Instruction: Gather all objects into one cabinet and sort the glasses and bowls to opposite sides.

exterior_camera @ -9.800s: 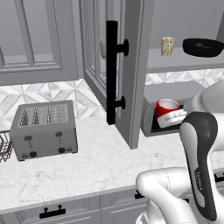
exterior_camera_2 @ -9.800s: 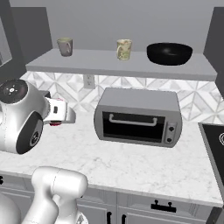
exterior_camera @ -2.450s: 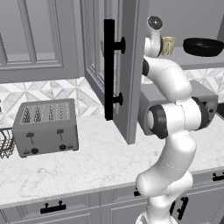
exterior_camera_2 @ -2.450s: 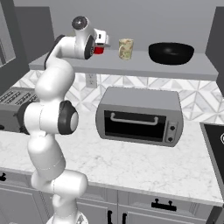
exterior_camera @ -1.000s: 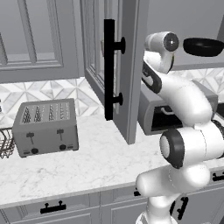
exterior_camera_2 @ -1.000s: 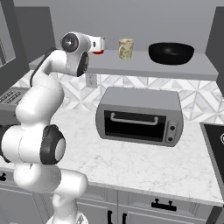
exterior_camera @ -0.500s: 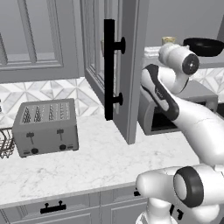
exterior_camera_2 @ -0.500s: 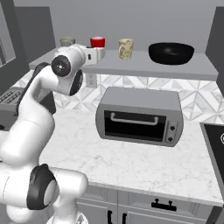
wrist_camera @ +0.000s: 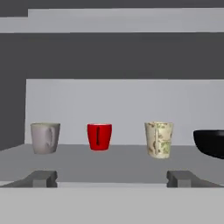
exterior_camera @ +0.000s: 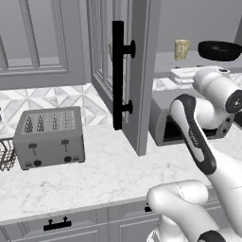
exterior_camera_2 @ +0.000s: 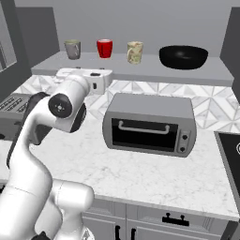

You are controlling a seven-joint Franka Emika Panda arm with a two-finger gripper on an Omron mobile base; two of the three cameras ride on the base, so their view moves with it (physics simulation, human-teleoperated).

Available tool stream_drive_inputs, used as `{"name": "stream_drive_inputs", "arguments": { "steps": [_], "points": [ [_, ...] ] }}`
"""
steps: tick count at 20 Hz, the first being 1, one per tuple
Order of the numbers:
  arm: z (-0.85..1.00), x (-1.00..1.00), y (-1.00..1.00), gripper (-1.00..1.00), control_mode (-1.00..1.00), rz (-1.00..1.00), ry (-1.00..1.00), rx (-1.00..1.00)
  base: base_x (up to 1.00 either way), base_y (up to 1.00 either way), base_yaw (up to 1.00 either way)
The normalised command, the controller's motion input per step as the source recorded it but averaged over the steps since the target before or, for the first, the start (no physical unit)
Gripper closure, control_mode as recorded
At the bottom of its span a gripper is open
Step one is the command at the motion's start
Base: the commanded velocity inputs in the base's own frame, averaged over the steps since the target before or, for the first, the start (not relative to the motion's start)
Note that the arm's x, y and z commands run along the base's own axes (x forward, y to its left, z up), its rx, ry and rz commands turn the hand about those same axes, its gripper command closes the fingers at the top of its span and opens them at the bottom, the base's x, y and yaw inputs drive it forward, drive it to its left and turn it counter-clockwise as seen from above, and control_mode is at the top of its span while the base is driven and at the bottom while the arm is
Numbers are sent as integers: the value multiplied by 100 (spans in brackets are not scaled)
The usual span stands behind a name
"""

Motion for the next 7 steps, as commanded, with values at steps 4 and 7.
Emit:
{"name": "stream_drive_inputs", "arguments": {
  "steps": [4, 7],
  "points": [
    [-50, -100, -31, -100, -100, 0, 1, 0, 0, 0, 0],
    [-74, -100, -30, -100, -100, 0, 7, 0, 0, 0, 0]
  ]
}}
